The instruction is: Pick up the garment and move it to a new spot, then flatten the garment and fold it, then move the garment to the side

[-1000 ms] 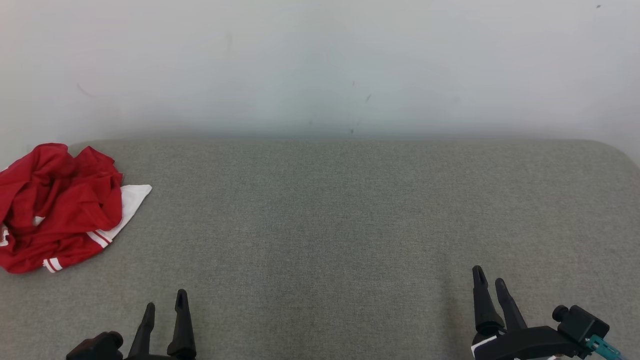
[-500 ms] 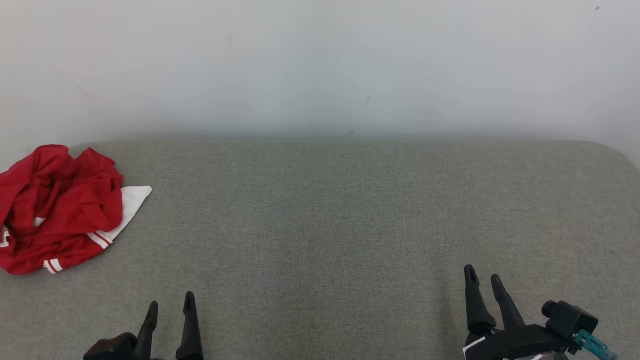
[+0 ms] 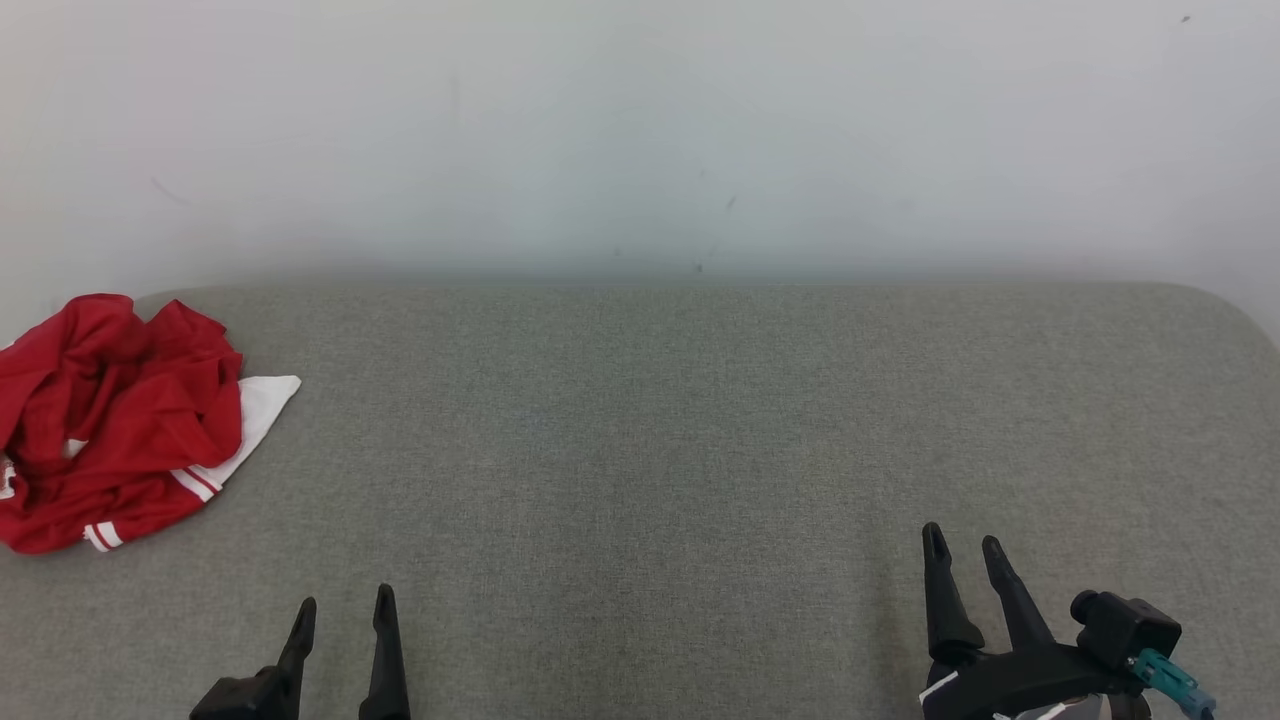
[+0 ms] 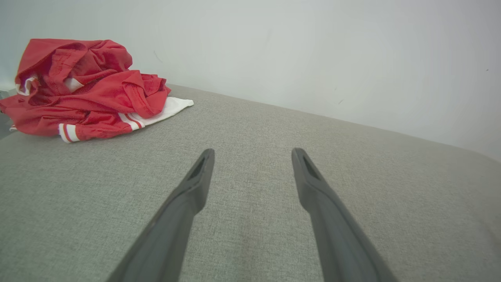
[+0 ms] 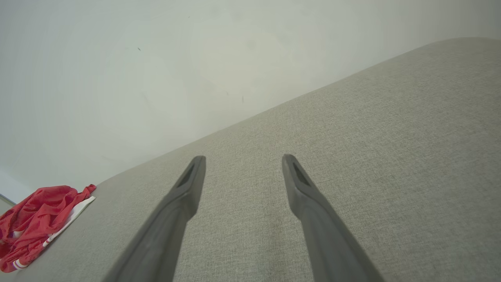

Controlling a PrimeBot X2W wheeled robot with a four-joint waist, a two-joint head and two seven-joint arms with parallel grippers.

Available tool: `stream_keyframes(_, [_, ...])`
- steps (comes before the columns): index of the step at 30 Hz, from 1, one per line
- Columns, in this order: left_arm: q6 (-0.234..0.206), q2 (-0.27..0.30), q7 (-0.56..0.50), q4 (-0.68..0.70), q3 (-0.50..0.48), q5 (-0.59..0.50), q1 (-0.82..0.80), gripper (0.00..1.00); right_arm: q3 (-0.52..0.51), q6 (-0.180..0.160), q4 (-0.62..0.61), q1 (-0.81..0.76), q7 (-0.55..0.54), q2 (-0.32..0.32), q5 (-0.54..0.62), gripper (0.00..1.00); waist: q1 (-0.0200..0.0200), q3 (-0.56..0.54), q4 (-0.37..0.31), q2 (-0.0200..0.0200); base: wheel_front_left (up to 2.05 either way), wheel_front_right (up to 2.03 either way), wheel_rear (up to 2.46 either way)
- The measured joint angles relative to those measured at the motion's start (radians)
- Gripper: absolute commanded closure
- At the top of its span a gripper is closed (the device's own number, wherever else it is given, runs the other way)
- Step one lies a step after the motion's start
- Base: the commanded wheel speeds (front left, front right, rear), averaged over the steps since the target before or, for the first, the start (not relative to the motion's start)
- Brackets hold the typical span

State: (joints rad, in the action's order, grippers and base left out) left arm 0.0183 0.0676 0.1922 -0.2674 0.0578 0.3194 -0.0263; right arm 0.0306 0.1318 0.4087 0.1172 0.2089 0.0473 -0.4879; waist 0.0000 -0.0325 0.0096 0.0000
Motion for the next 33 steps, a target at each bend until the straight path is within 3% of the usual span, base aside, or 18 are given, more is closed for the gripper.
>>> stream_keyframes(33, [0.023, -0.012, 0.07, -0.047, -0.023, -0.087, -0.021, 0.0, 0.023, 0.0, 0.07, 0.028, 0.04, 0.001, 0.159, 0.0, 0.0, -0.003, -0.009, 0.0, 0.0, 0.0, 0.0])
